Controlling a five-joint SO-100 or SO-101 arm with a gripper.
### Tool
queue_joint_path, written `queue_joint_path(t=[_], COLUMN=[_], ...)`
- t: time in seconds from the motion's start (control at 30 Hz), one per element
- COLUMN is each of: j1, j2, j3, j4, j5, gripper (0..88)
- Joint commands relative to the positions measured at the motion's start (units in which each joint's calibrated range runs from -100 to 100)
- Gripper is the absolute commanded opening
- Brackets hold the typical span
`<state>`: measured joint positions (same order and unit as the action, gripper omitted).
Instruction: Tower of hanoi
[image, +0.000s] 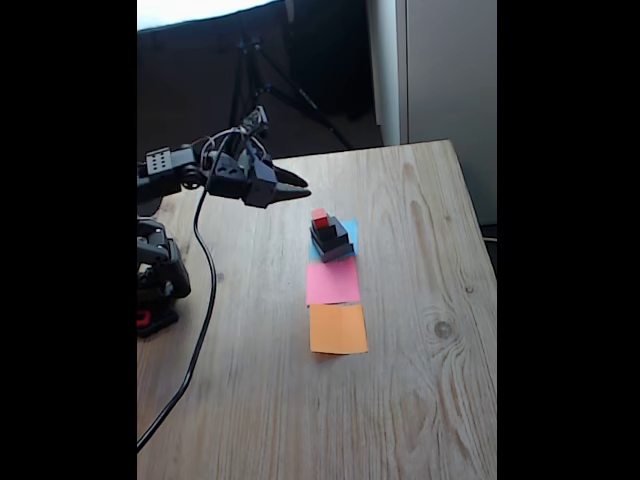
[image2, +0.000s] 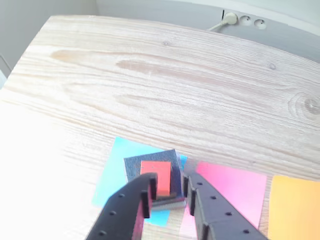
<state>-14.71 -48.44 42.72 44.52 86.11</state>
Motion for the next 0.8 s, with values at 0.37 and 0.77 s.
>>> queue_joint_path(t=[0.37,0.77], j1=[6.73,12.83], j2=[1.05,0.07], j3=[-43.36,-48.36], j4=[35.65,40.67], j5=[8.37,9.71], gripper=[0.8,0.8])
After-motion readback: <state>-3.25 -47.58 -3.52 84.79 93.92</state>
